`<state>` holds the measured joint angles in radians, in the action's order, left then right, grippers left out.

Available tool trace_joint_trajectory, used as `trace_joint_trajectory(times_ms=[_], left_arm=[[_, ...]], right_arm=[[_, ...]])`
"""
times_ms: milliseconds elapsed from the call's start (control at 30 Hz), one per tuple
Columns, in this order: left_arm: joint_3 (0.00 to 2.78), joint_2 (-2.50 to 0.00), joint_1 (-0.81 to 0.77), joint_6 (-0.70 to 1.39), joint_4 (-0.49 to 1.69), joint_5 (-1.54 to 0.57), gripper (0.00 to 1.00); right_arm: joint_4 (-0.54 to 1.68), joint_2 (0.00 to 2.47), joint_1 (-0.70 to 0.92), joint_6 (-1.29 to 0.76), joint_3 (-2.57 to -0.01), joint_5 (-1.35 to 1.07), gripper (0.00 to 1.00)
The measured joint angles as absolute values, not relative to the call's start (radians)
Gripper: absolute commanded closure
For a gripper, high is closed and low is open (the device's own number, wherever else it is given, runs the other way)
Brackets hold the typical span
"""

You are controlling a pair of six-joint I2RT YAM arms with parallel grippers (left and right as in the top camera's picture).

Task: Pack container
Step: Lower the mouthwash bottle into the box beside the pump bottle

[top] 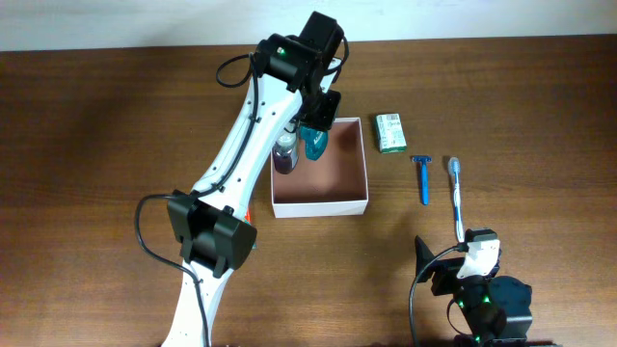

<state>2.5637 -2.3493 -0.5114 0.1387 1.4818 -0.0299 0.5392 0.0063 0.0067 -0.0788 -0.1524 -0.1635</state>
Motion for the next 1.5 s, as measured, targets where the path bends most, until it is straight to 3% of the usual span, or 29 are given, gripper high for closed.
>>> trace_joint_trajectory(times_ms=[1500], left_arm=[[2.412,-2.357,-0.511,0.139,1.389,-0.010,0.88]], right_arm=[[0.540,0.006,0.007,-0.080,-0.152,-0.163,0.01]])
